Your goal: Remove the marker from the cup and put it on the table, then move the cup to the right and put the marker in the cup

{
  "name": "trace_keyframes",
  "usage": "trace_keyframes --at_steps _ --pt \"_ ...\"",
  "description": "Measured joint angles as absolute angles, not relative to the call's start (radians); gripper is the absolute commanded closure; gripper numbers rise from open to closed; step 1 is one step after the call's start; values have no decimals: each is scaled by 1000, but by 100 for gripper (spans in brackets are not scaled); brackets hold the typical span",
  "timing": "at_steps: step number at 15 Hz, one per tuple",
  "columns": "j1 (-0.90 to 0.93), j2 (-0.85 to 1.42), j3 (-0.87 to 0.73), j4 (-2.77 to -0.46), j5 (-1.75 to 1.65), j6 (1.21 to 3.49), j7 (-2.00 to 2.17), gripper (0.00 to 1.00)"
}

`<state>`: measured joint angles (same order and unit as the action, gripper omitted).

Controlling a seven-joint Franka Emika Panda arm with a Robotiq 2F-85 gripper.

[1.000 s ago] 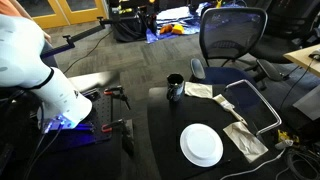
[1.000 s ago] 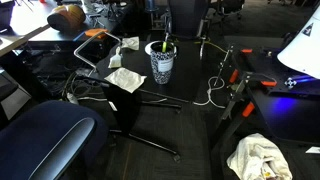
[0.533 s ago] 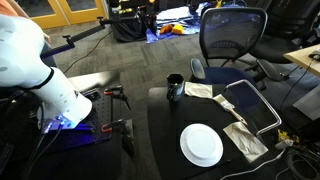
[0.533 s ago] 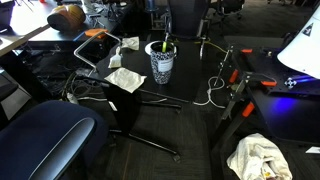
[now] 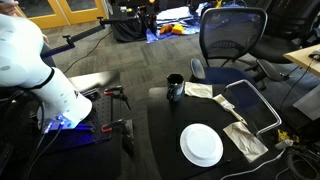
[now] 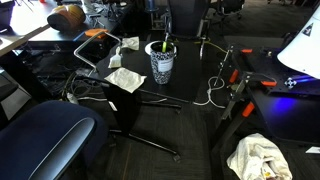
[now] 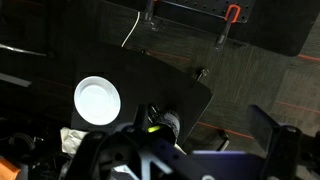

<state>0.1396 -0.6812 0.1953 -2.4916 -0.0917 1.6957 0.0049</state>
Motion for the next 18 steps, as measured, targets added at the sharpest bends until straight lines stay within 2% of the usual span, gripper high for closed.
trace_keyframes --at_steps 7,18 --pt "202 -471 196 -2410 -222 1748 -220 0" --pt "220 -188 162 -2346 -343 1957 -559 0"
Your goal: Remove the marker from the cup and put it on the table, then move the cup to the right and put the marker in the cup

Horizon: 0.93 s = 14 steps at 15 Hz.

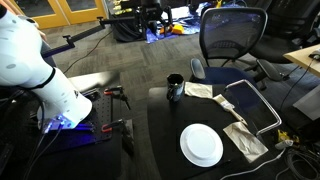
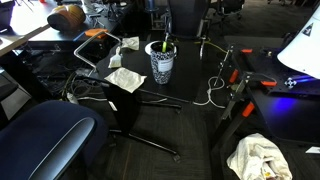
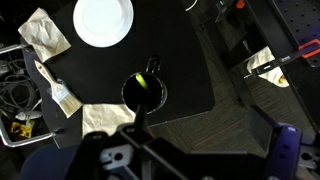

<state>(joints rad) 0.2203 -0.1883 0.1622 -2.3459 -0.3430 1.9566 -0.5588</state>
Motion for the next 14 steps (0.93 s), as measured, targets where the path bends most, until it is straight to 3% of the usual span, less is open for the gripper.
trace_keyframes --at_steps 14 --pt "200 -86 137 -2335 -351 2002 -610 0"
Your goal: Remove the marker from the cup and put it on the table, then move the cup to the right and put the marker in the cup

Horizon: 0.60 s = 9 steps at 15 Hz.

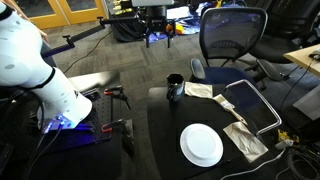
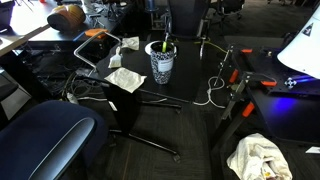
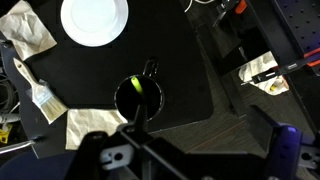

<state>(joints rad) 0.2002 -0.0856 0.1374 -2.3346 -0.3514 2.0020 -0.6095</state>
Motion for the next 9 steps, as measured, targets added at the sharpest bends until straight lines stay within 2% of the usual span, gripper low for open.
trace_keyframes --at_steps 9 --pt "154 58 132 -2325 -421 2179 -645 0"
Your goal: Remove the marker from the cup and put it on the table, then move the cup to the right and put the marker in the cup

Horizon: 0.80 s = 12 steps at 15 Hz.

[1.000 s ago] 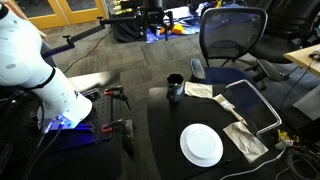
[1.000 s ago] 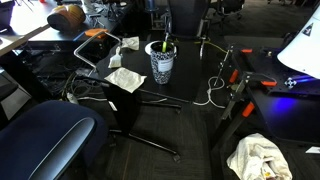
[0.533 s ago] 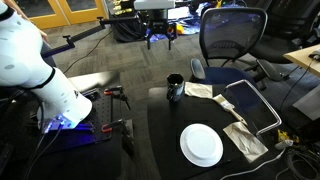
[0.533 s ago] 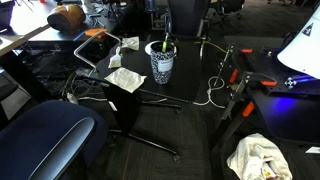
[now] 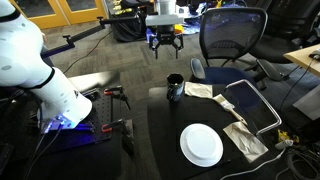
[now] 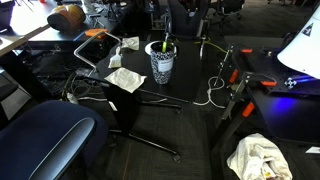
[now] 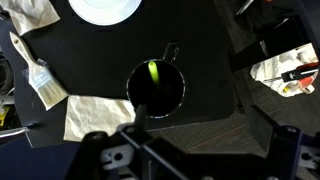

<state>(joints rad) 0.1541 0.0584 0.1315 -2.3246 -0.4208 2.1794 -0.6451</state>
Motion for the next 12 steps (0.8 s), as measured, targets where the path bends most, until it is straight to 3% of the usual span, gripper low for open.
trace_keyframes --at_steps 10,12 --pt "152 69 132 -2328 -435 2180 -645 1" --pt "149 74 132 -2329 -464 2185 -645 20"
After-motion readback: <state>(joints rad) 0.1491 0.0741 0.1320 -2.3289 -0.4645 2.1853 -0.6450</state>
